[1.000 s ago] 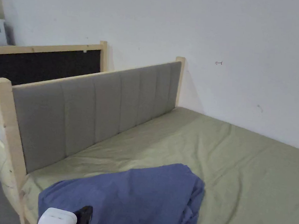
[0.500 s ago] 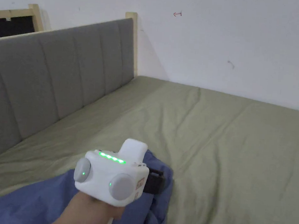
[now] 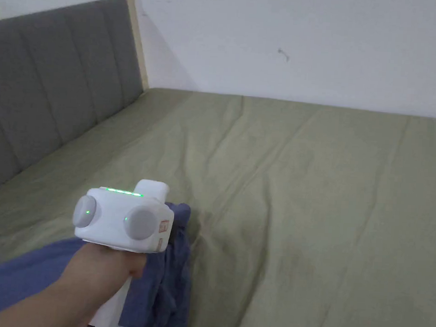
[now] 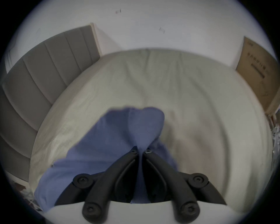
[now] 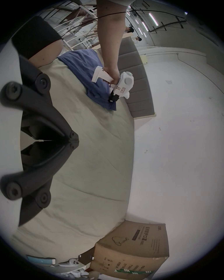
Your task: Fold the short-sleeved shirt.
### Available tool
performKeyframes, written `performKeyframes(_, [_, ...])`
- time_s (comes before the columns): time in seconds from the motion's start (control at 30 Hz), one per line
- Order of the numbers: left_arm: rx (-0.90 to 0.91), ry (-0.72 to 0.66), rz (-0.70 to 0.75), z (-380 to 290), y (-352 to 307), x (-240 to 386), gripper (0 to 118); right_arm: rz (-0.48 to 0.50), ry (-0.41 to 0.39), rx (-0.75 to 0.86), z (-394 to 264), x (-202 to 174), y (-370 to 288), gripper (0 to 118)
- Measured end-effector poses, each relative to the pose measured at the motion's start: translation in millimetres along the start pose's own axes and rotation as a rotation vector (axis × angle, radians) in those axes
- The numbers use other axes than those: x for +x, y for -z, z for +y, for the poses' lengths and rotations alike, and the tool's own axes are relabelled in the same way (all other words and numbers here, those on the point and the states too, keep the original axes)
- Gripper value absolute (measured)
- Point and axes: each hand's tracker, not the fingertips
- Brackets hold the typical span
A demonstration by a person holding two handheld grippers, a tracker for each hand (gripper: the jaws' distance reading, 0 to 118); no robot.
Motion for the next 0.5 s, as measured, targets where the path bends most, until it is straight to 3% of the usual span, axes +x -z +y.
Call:
performKeyframes(0.23, [0.174,0.112,-0.187,64,-119,90,1,-0.054,0.061,0.113,20,47,-66,0])
performKeyframes(0.37, [0.264,0.231,-0.366,84,-201,203,1,-0.125,0.093,0.177,25,86,-125,0])
performKeyframes(0.5, [0.233,0.389,-0.616,78,-247,338,1,-0.235,0.110,0.218,24,127,-182,0])
